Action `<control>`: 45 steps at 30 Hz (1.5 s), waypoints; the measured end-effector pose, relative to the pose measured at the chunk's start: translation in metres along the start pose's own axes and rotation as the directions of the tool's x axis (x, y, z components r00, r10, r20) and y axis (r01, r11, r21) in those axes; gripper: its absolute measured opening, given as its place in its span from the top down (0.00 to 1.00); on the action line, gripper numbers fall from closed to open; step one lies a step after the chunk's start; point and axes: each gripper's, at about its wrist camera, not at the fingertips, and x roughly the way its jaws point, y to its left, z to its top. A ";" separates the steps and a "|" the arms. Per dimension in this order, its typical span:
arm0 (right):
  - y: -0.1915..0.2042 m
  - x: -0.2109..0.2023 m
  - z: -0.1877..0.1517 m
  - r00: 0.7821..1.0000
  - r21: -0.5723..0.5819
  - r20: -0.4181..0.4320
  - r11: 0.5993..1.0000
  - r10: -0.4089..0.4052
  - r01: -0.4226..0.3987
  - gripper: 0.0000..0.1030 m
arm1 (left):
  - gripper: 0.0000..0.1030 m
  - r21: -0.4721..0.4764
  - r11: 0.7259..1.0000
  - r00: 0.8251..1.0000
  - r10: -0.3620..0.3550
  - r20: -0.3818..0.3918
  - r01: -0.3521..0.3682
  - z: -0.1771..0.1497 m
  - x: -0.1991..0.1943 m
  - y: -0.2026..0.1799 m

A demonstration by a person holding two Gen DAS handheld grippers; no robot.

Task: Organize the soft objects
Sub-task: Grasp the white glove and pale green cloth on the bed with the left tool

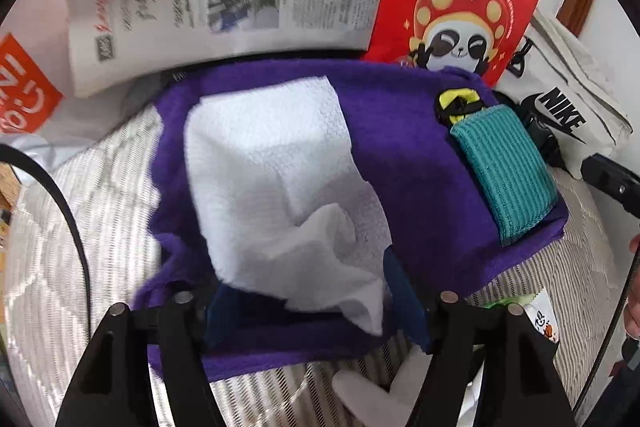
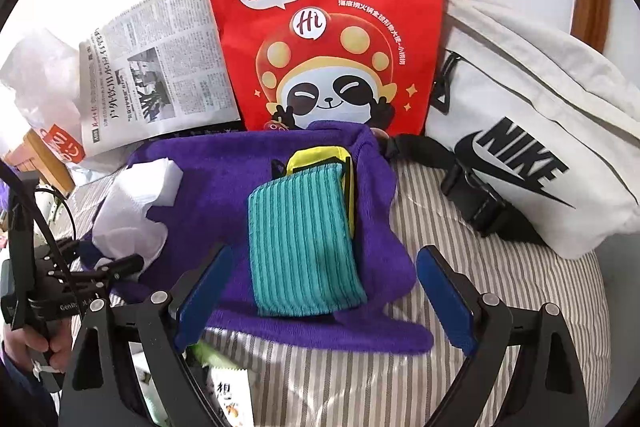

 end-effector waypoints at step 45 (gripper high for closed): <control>0.016 -0.045 -0.078 0.996 -0.045 -0.089 0.999 0.022 -0.026 0.10 | 0.88 -0.021 0.999 1.000 0.024 0.002 -0.024 -0.104 -0.064 0.013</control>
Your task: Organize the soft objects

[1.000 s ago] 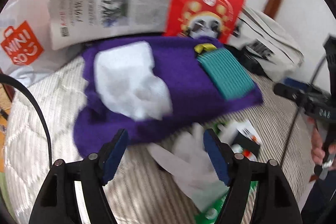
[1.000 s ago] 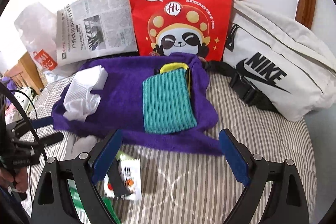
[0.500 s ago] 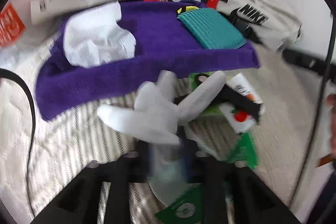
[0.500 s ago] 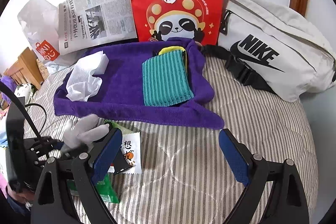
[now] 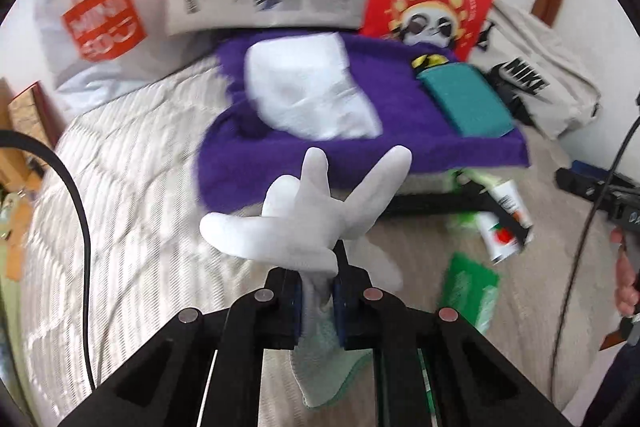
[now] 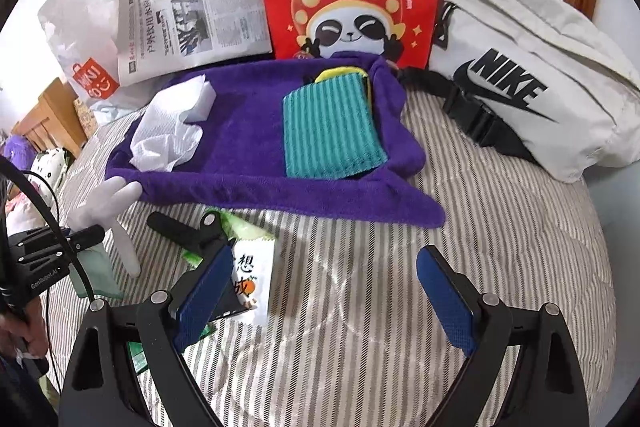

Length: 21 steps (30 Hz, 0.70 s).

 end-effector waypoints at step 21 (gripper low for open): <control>0.059 0.032 -0.015 0.997 -0.120 -0.052 0.991 0.056 -0.062 0.31 | 0.87 -0.045 0.998 0.997 0.036 0.067 -0.033 -0.029 0.019 0.012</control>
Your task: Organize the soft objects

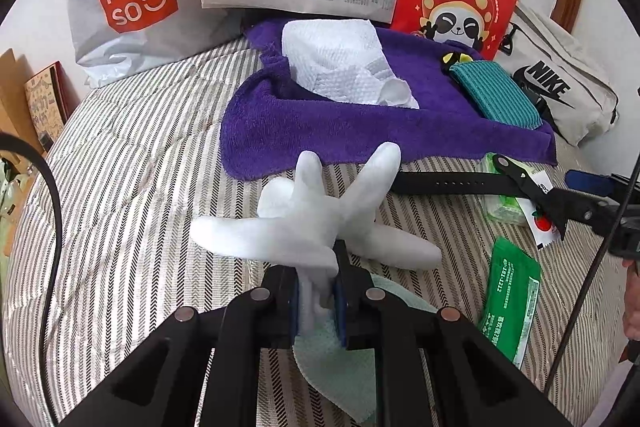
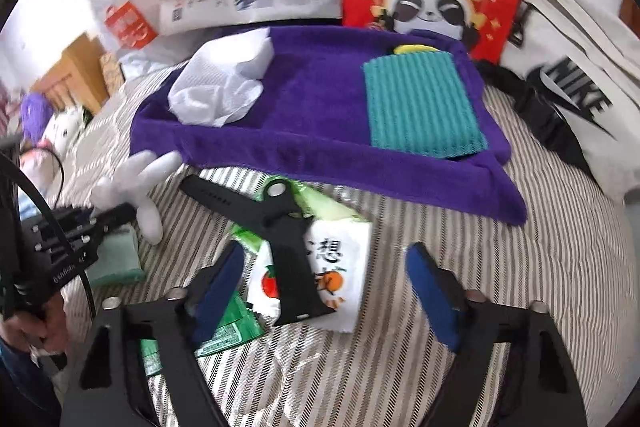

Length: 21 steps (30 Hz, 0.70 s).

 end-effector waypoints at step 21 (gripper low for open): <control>-0.032 -0.009 -0.012 0.994 -0.028 -0.038 0.994 -0.107 0.106 0.84 | 0.83 0.004 1.000 1.000 -0.005 0.021 0.005 -0.003 -0.002 -0.002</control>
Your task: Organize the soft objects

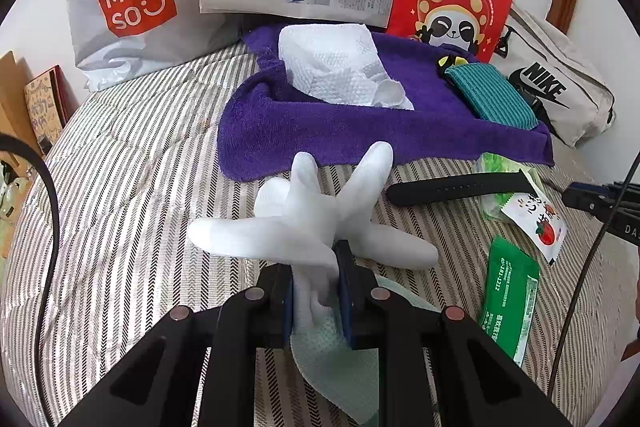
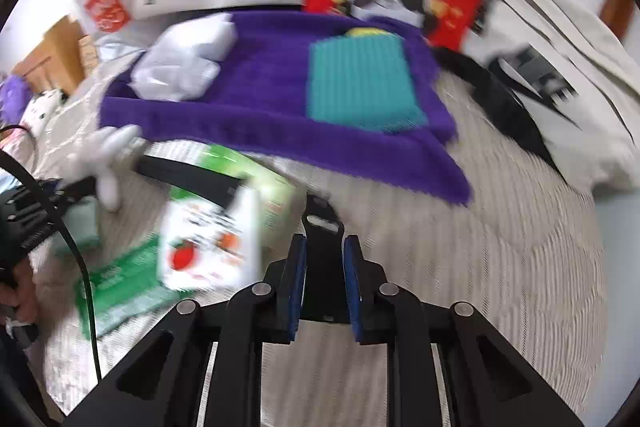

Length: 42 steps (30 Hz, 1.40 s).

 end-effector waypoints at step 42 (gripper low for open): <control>-0.028 0.011 -0.023 0.992 0.046 -0.072 0.994 0.103 -0.100 0.80 | 0.89 -0.008 0.998 0.997 -0.058 -0.047 0.057 0.005 -0.013 0.000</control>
